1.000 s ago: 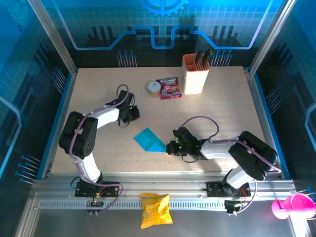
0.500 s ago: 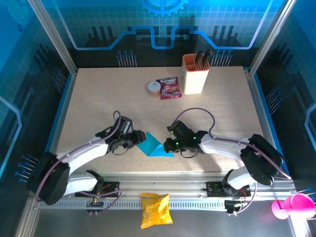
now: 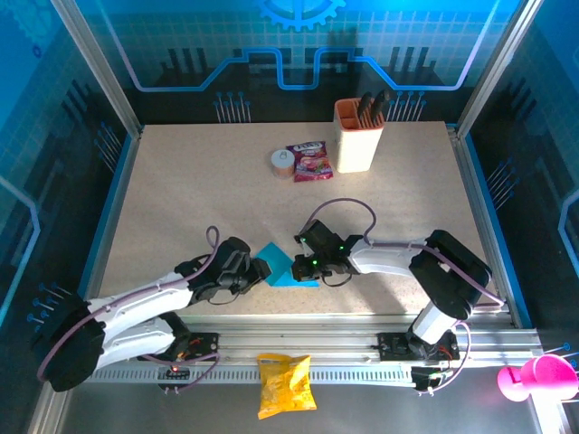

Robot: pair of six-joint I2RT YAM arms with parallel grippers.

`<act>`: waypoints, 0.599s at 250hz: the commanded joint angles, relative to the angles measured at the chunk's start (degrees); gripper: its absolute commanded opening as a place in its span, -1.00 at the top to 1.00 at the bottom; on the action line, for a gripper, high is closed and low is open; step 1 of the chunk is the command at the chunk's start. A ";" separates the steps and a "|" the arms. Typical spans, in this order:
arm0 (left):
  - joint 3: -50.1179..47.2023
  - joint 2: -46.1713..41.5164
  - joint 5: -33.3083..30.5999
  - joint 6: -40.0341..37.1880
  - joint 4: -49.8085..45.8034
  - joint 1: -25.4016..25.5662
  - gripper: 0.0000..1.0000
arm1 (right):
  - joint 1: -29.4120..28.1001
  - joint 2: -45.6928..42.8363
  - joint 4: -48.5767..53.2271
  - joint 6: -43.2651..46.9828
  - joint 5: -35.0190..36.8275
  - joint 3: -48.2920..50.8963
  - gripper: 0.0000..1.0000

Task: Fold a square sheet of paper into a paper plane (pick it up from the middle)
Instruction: Third fold the triangle at the center of the table.

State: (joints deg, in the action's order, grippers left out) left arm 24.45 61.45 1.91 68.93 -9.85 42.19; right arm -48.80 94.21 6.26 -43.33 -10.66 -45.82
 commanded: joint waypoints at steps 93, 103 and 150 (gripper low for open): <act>1.55 8.99 -2.23 5.04 4.40 5.02 0.33 | 2.38 4.04 -3.52 -0.10 -1.98 1.85 1.00; 1.46 9.41 -2.37 5.40 4.87 5.27 0.33 | 2.44 3.86 -3.93 -0.23 -2.00 2.27 1.00; 2.21 10.79 -2.75 5.85 6.13 6.10 0.33 | 2.81 3.79 -4.41 -0.55 -2.18 3.29 1.00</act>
State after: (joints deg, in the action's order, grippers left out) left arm 24.71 71.13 0.60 73.60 -5.15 47.55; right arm -46.52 97.14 1.21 -43.46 -12.78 -44.23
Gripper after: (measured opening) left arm 0.334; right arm 0.049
